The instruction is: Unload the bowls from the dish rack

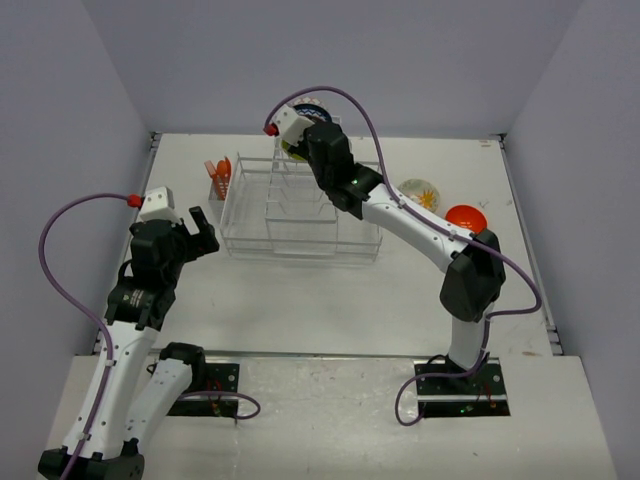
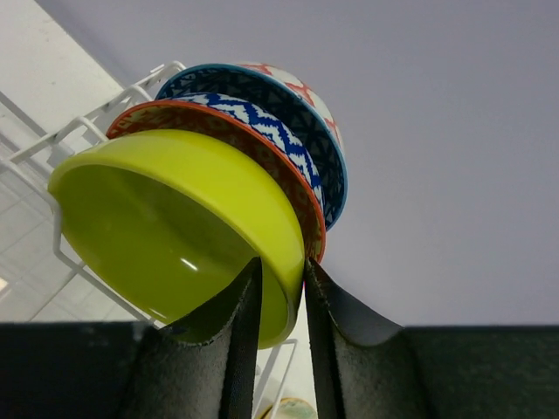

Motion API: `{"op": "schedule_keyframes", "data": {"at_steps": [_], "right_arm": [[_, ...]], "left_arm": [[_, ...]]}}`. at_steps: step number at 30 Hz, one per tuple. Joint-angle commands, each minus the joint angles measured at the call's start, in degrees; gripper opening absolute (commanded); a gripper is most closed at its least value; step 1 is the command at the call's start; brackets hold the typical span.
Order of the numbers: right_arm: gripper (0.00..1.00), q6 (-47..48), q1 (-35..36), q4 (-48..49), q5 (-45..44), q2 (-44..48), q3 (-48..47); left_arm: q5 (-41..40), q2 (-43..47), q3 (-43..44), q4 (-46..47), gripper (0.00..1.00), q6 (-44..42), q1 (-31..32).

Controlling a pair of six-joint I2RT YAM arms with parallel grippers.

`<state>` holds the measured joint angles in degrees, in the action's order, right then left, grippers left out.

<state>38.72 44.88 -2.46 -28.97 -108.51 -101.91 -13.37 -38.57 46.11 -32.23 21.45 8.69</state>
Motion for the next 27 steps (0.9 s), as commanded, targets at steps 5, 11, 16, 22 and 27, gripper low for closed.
{"op": "schedule_keyframes", "data": {"at_steps": [5,11,16,22,27], "right_arm": [[0.22,1.27,0.29,5.70,-0.21,0.05,1.45],[0.10,2.76,0.29,8.25,-0.65,0.32,3.20],[0.02,3.12,0.29,9.05,-1.18,0.58,3.64],[0.00,3.38,0.29,9.84,-1.44,1.72,4.43],[0.00,4.17,0.29,10.72,-1.96,2.51,4.61]], "left_arm": [[1.15,-0.28,0.12,2.35,1.00,-1.41,-0.51],[1.24,-0.28,0.12,2.43,1.00,-1.41,-0.51],[1.24,-0.28,0.04,2.43,1.00,-1.41,-0.51],[1.32,-0.19,0.04,2.52,1.00,-1.50,-0.51],[1.32,-0.28,0.04,2.43,1.00,-1.50,-0.51]]}}
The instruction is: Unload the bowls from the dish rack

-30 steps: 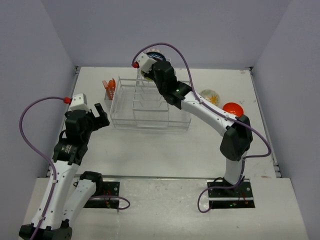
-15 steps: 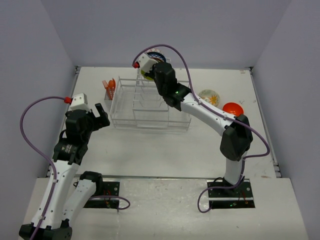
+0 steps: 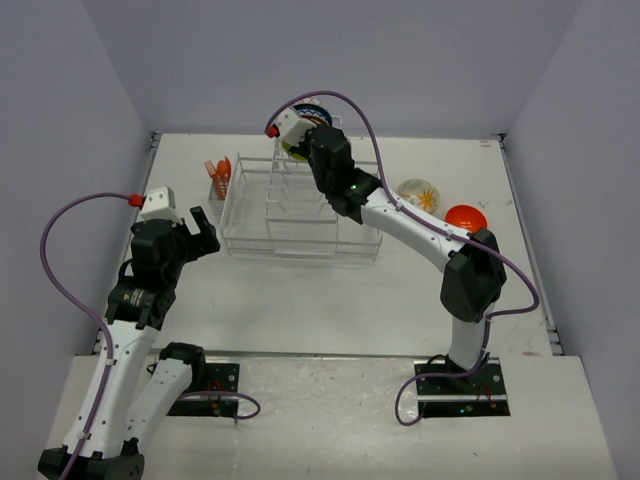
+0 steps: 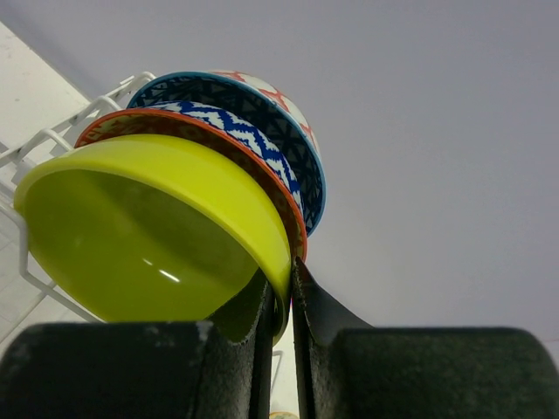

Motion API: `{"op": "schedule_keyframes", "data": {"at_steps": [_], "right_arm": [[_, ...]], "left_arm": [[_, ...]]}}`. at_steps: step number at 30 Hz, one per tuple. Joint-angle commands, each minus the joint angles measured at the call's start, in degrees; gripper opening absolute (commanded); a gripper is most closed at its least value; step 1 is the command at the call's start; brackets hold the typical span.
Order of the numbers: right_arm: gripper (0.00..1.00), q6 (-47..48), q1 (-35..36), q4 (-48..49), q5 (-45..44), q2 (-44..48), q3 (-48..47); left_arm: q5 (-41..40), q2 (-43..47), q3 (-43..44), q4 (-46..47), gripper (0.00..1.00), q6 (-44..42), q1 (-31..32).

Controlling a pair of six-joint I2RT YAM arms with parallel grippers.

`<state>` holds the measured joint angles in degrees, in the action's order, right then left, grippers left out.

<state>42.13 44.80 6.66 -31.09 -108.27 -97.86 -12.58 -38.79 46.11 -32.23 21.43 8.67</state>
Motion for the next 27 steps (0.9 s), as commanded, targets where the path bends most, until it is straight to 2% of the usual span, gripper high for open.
{"op": "schedule_keyframes", "data": {"at_steps": [1,27], "right_arm": [[0.00,0.76,0.47,1.78,0.07,2.45,0.66],[0.00,-1.17,0.38,2.66,-1.16,5.17,-1.28]], "left_arm": [[0.54,0.02,0.04,2.52,1.00,-1.48,-0.49],[0.98,-0.15,0.12,2.70,1.00,-1.66,-0.84]]}}
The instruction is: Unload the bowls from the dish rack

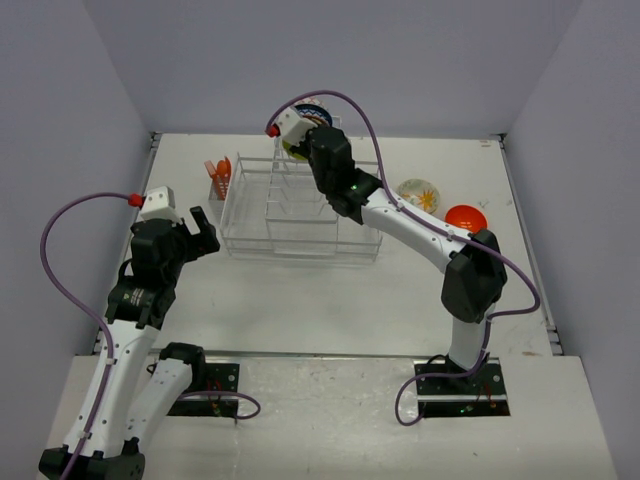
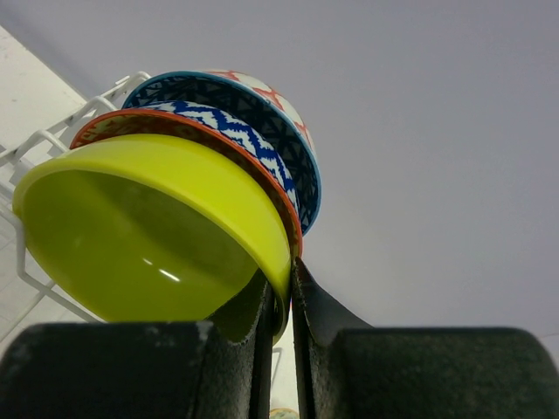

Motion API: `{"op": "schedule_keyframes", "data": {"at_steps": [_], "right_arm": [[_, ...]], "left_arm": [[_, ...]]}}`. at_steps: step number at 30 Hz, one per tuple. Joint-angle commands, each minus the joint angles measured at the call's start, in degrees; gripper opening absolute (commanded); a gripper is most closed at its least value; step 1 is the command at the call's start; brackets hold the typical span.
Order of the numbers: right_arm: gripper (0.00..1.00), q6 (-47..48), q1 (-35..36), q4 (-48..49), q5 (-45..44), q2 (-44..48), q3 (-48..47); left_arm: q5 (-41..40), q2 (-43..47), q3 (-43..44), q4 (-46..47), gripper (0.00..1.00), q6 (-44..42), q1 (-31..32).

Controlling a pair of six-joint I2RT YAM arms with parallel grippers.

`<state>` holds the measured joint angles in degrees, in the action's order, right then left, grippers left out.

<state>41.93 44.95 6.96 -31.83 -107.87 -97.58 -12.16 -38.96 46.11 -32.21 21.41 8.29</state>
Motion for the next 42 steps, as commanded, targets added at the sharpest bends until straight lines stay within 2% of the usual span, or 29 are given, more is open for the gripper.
{"op": "schedule_keyframes", "data": {"at_steps": [1,25,33,39,42], "right_arm": [[0.00,-1.24,0.23,2.44,-0.60,4.87,-1.65],[0.00,-4.05,-0.30,-0.36,0.72,7.86,-1.56],[0.00,-12.30,-1.53,-4.05,2.74,12.42,-0.77],[0.00,-25.13,-3.20,-10.65,10.12,23.66,3.61],[0.00,-27.42,-4.77,-12.23,8.47,27.62,5.46]], "left_arm": [[0.56,-0.06,0.12,2.67,1.00,-1.63,-0.47],[0.83,0.02,0.12,2.68,1.00,-1.72,-1.00],[0.91,0.03,0.12,2.76,1.00,-1.72,-1.09],[1.00,0.29,0.04,2.85,1.00,-1.81,-1.18],[1.00,0.20,-0.05,2.85,1.00,-1.81,-1.18]]}}
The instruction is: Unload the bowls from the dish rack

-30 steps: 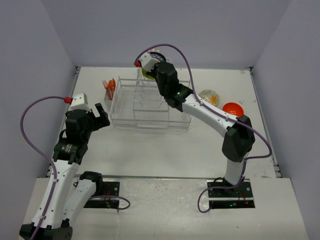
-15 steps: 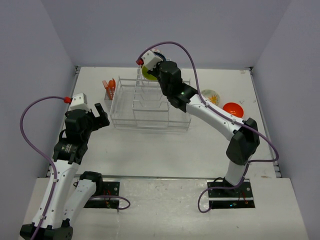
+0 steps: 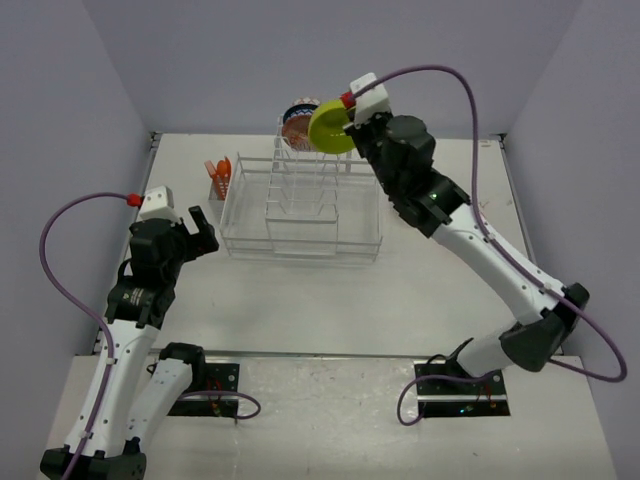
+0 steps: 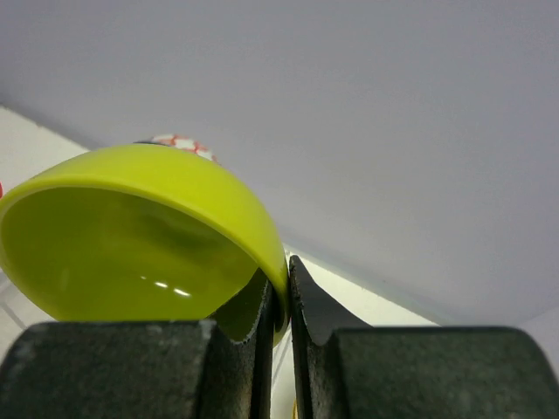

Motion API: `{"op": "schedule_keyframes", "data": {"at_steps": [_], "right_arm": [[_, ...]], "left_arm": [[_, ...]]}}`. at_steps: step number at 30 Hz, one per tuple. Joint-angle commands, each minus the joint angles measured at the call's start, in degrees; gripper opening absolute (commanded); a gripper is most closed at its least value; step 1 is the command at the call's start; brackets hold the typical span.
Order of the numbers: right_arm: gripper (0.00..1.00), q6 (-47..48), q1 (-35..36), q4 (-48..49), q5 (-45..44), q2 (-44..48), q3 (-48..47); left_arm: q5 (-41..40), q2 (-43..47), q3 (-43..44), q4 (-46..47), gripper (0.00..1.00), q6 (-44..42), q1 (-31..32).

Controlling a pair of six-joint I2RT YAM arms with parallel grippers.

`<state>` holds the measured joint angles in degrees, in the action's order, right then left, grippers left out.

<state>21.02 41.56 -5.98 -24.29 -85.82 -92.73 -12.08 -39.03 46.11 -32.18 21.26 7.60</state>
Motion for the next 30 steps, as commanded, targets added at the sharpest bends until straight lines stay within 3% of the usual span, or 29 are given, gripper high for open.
{"op": "schedule_keyframes", "data": {"at_steps": [1,5,7,11,15,21,30], "right_arm": [[0.00,-8.78,-2.35,-0.08,-0.22,6.45,1.31],[0.00,-27.91,-12.53,-8.68,0.29,13.82,8.95],[0.00,-38.96,-20.85,-9.92,4.95,20.93,18.69],[0.00,-49.30,-31.78,-10.72,10.83,29.73,35.03],[0.00,-57.03,-48.45,-10.72,21.98,31.95,42.09],[0.00,-59.16,-59.30,-12.21,29.65,23.08,41.31],[0.00,-55.30,-61.86,-15.90,24.47,9.12,35.35]], "left_arm": [[0.83,0.27,0.03,2.83,1.00,-1.66,-0.48],[0.47,0.53,0.04,2.83,1.00,-1.66,-0.56],[0.74,0.71,0.03,2.92,1.00,-1.66,-0.56],[1.44,1.40,-0.05,2.92,1.00,-1.66,-0.48],[1.97,2.29,-0.05,3.00,1.00,-1.57,-0.39],[1.88,3.25,-0.14,3.00,1.00,-1.48,-0.39],[1.09,4.31,-0.23,2.92,1.00,-1.22,0.23]]}}
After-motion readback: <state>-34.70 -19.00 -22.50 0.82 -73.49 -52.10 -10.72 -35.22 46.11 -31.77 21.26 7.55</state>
